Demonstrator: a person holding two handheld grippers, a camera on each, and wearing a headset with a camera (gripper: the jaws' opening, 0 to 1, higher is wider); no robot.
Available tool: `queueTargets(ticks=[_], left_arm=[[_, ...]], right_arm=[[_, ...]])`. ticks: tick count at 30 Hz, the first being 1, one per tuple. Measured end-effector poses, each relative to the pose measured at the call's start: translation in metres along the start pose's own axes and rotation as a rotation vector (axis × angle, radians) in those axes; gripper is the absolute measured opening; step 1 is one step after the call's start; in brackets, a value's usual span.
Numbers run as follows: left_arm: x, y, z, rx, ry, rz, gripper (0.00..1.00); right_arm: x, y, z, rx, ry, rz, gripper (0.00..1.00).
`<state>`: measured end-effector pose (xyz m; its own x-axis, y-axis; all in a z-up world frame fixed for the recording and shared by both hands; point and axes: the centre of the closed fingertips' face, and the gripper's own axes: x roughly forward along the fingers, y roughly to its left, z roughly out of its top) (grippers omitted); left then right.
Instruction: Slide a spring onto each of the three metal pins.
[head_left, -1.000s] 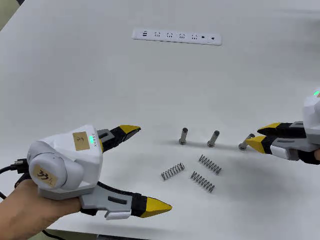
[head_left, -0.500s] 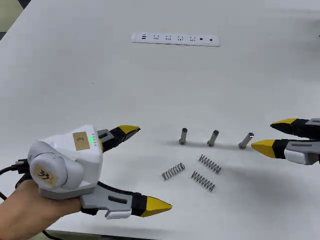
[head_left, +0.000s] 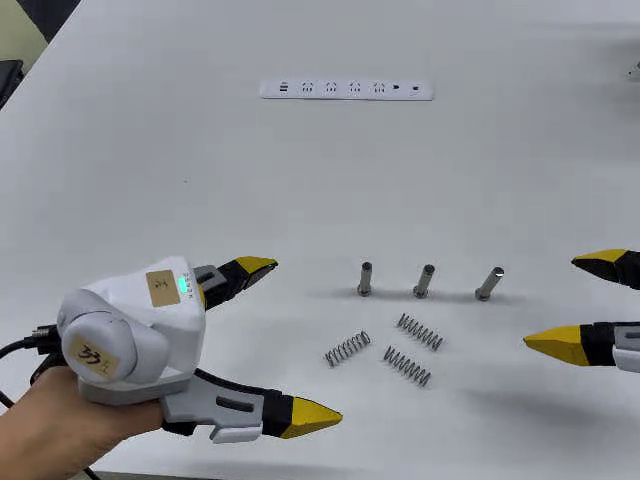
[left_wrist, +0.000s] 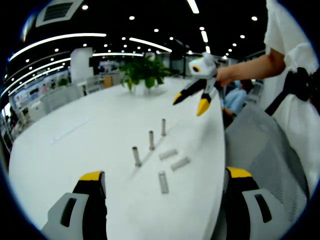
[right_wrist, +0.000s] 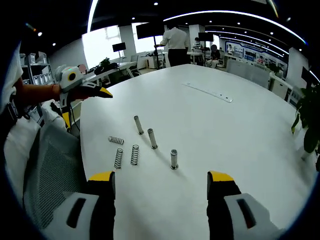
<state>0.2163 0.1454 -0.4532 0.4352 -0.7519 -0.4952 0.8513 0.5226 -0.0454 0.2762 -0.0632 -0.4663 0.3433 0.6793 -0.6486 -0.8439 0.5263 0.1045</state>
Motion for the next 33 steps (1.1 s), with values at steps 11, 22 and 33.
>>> queueTargets(ticks=[11, 22, 33], left_arm=[[0.005, 0.001, -0.007, 0.001, 0.053, 0.005, 1.00], [0.013, 0.001, -0.023, -0.025, 0.135, 0.011, 0.93], [0.013, 0.003, -0.044, -0.102, 0.238, 0.032, 0.83]], right_arm=[[-0.010, 0.009, -0.024, -0.025, -0.011, 0.038, 0.89], [-0.018, 0.010, -0.034, -0.016, -0.029, 0.037, 0.92], [-0.020, 0.011, -0.033, -0.030, -0.046, 0.043, 0.94]])
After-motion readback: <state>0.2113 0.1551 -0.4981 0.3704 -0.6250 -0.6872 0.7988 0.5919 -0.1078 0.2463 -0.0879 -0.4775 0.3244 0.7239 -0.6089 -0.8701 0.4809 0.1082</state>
